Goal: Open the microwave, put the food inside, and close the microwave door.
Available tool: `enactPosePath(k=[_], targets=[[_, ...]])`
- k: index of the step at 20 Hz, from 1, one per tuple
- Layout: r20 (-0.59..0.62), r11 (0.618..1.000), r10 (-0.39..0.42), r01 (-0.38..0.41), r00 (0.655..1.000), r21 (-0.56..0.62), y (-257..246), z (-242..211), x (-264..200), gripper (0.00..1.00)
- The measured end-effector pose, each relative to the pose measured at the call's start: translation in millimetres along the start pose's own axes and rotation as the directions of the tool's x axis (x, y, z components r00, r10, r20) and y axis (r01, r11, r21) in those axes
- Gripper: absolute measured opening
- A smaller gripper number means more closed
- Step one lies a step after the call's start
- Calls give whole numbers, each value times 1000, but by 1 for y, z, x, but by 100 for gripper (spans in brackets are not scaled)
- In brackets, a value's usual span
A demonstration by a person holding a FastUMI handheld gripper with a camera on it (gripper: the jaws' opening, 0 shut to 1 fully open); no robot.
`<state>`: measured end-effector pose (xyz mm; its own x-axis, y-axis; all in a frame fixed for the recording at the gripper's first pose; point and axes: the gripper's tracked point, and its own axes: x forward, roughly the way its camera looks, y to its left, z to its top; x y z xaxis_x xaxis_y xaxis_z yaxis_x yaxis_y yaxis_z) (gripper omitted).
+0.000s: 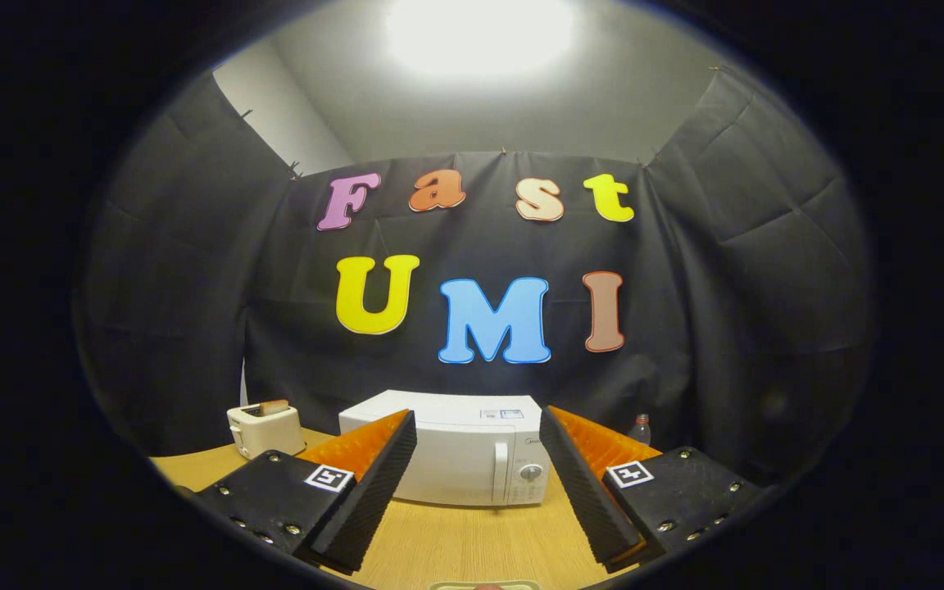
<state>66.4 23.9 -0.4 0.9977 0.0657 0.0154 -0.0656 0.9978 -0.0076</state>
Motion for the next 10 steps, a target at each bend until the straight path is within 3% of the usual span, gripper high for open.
enactPosePath(k=[10], targets=[[-84, 998, 39, -35, 996, 48, -19, -60, 115, 97]])
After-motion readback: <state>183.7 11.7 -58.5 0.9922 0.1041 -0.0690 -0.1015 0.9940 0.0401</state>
